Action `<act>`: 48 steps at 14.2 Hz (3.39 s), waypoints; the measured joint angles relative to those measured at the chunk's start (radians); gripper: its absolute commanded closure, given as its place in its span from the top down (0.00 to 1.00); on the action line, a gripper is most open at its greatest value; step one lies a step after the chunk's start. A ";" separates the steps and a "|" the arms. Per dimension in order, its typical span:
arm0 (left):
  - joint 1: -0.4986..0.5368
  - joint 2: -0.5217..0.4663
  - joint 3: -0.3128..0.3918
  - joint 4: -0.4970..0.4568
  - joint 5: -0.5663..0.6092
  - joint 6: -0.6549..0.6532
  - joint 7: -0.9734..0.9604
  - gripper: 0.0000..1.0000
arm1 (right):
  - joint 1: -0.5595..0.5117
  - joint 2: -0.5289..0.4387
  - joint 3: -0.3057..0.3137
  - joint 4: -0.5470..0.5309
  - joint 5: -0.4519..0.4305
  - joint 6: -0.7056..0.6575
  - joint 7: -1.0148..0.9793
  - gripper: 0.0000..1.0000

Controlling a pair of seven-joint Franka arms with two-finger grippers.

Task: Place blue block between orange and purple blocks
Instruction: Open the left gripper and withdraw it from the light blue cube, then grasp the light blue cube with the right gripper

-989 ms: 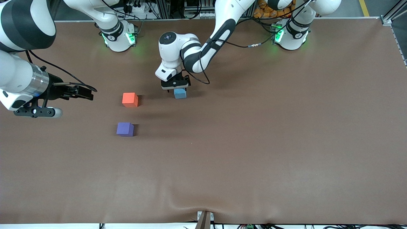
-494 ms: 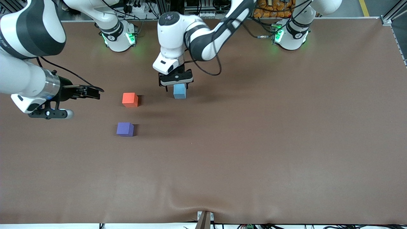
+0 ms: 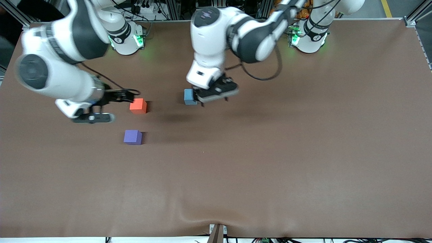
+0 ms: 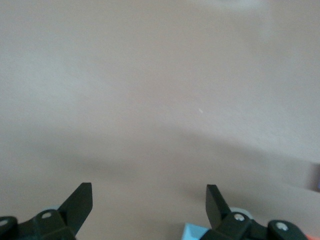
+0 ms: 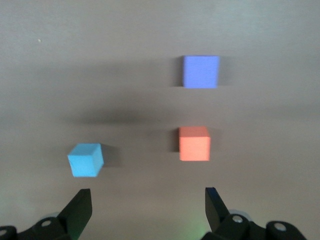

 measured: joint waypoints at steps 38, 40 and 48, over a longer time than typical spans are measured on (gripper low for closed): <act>0.717 -0.565 -0.023 -0.363 -0.106 -0.375 1.162 1.00 | 0.343 0.141 -0.030 -0.323 -0.001 0.556 0.423 0.00; 0.721 -0.572 -0.020 -0.343 -0.106 -0.404 1.162 1.00 | 0.246 0.096 -0.032 -0.276 -0.002 0.493 0.343 0.00; 0.757 -0.579 -0.006 -0.319 -0.106 -0.408 1.162 1.00 | 0.000 0.058 -0.034 -0.328 -0.002 0.455 0.037 0.00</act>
